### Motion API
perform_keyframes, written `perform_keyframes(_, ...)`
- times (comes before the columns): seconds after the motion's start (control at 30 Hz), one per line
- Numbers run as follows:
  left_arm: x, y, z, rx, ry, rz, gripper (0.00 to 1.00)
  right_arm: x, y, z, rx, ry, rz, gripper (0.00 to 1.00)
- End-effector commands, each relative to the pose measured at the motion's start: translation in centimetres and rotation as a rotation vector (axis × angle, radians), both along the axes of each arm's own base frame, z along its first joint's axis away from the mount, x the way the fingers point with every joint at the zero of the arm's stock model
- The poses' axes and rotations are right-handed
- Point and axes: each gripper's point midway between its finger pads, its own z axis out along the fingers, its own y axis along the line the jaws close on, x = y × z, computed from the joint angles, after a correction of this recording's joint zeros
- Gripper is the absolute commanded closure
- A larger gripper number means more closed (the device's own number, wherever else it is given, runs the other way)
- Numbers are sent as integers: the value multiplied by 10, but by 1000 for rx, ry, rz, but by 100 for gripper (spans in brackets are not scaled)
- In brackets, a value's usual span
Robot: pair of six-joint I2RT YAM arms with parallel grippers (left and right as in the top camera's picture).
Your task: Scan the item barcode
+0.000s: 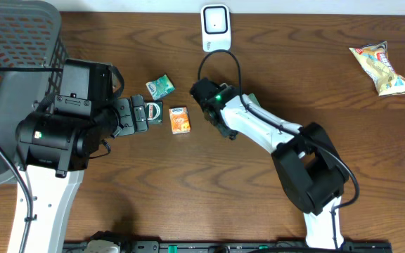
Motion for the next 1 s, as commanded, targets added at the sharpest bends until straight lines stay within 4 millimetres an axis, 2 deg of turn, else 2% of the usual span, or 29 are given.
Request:
perform_keyframes(0.0, 1, 1, 4, 6, -13, 2, 3, 20, 21, 69, 199, -127, -63, 48)
perform_keyframes(0.07, 1, 1, 4, 6, -13, 2, 2, 29, 16, 94, 237, -178, -83, 29)
perform_keyframes(0.1, 1, 1, 4, 6, -13, 2, 3, 33, 12, 103, 250, -198, -94, 23)
perform_keyframes(0.17, 1, 1, 4, 6, -13, 2, 2, 40, -1, 118, 271, -230, -127, 21)
perform_keyframes(0.23, 1, 1, 4, 6, -13, 2, 2, 46, -16, 124, 312, -229, -165, 20)
perform_keyframes(0.33, 1, 1, 4, 6, -13, 2, 2, 48, -23, 118, 408, -139, -139, 13)
perform_keyframes(0.5, 1, 1, 4, 6, -13, 2, 2, 34, -31, 107, 526, 40, -54, 12)
perform_keyframes(0.67, 1, 1, 4, 6, -13, 2, 2, 43, -47, 101, 538, 25, -96, 29)
perform_keyframes(0.8, 1, 1, 4, 6, -13, 2, 2, 47, -51, 86, 535, 24, -107, 23)
perform_keyframes(0.97, 1, 1, 4, 6, -13, 2, 2, 44, -52, 66, 521, 60, -117, 23)
